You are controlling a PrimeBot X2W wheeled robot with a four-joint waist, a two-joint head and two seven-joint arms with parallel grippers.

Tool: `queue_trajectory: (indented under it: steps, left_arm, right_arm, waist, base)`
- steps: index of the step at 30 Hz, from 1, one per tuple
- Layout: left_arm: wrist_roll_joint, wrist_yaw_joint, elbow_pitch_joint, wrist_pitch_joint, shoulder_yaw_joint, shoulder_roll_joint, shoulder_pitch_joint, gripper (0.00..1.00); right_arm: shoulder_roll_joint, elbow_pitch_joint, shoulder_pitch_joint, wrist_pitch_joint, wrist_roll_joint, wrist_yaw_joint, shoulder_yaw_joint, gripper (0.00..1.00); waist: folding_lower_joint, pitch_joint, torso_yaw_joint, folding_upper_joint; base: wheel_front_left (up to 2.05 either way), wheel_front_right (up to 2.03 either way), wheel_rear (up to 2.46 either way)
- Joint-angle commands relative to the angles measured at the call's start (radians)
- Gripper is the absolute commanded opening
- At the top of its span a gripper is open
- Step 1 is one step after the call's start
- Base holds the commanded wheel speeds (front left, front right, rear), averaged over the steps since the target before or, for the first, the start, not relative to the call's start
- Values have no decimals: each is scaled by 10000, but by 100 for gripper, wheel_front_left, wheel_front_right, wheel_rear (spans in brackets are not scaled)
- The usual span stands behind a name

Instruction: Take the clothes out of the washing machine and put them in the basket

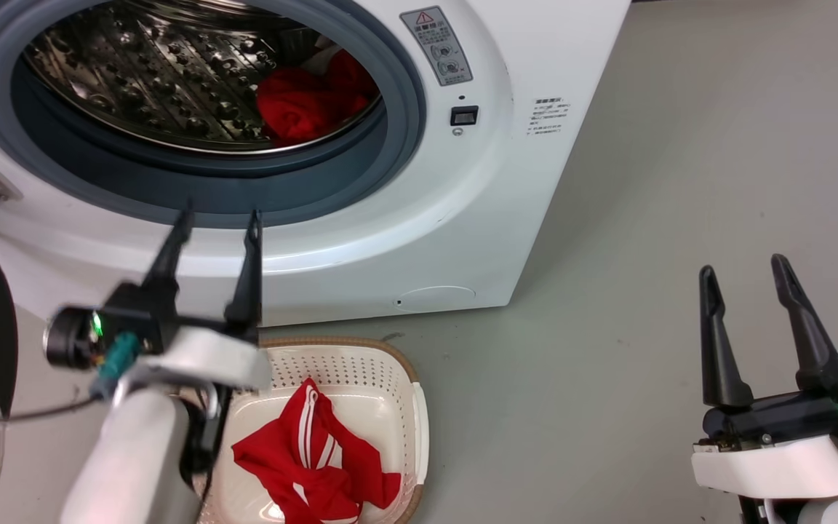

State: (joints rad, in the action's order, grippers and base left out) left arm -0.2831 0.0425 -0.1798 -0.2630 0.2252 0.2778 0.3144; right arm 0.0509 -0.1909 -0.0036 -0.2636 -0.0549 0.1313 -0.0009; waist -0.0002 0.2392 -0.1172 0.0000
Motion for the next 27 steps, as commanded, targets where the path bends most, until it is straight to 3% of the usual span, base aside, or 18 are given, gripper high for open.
queue_trajectory:
  steps: [1, 8, 22, 27]
  left_arm:
    - [52, -83, -72, 124, -22, 120, 589, 100]
    - [147, -339, -1005, 1136, 78, 424, 2541, 100]
    - [549, -1192, -4895, 3329, 521, 1184, 7424, 100]
    - [691, -1478, -6077, 4693, 896, 1460, 9252, 100]
  right_arm:
    - [-14, 2, -83, -17, -49, -10, 70, 100]
    - [-14, -83, -524, -17, -248, -10, 111, 100]
    - [-19, -194, -1656, -18, -869, -10, 235, 100]
    - [-20, -271, -1985, -17, -1183, -10, 297, 100]
  waist:
    - [2, 100, -106, 0]
    - [2, 841, -550, 0]
    - [2, 3122, -1689, 0]
    - [2, 3950, -2022, 0]
  base:
    - [0, 0, 0]
    - [0, 0, 0]
    - [0, 0, 0]
    - [0, 0, 0]
